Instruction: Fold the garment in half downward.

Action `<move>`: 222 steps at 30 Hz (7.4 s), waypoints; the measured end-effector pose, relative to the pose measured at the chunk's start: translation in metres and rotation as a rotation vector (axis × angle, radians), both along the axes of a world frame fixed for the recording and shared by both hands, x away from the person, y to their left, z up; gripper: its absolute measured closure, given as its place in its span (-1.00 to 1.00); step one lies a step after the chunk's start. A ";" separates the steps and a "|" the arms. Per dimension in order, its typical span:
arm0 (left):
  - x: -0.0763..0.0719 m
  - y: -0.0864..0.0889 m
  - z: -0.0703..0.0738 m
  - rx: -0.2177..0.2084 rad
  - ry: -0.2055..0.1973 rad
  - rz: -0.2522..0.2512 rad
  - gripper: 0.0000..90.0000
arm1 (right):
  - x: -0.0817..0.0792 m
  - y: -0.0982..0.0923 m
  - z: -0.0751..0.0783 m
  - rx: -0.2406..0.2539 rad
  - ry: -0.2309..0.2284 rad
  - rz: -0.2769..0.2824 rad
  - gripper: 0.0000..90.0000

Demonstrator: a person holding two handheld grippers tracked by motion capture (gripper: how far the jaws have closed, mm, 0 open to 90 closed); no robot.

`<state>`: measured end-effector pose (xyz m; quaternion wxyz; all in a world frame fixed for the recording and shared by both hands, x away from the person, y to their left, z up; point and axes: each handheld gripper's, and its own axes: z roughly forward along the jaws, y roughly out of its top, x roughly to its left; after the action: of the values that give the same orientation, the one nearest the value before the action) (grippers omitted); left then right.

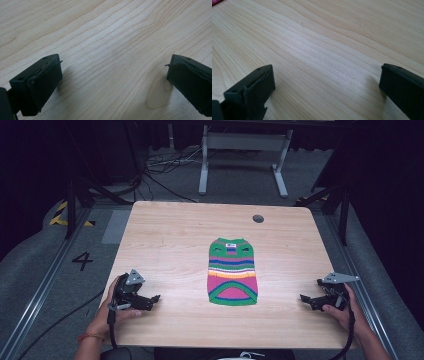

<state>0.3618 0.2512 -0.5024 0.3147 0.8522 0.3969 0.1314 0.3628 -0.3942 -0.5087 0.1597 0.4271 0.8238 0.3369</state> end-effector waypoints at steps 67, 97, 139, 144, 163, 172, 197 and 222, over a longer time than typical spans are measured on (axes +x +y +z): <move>0.120 -0.117 0.046 0.026 -0.099 -0.142 -0.32 | 0.113 0.117 0.074 0.013 -0.066 0.192 -0.20; 0.194 -0.177 0.031 -0.060 -0.040 -0.112 -0.03 | 0.188 0.182 0.039 -0.030 -0.020 0.204 0.12; 0.215 -0.213 0.001 -0.109 0.042 -0.129 0.43 | 0.209 0.189 0.009 0.049 0.072 0.146 0.83; 0.211 -0.219 0.006 -0.049 0.004 -0.168 0.79 | 0.207 0.189 0.012 0.049 0.050 0.158 0.87; 0.179 -0.208 0.046 -0.054 -0.129 -0.234 0.84 | 0.174 0.177 0.052 0.131 -0.066 0.273 0.87; 0.152 -0.206 0.062 -0.040 -0.172 -0.304 0.84 | 0.152 0.172 0.063 0.139 -0.096 0.325 0.86; 0.078 -0.197 0.065 -0.007 -0.208 -0.469 0.85 | 0.083 0.171 0.071 0.107 -0.095 0.507 0.86; 0.018 -0.186 0.039 -0.032 -0.129 -0.603 0.85 | 0.016 0.174 0.049 0.108 -0.009 0.648 0.85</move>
<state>0.3796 0.0651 -0.4637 0.3775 0.9163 0.1072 0.0798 0.3785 -0.2204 -0.4600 0.0251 0.1492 0.8970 0.4153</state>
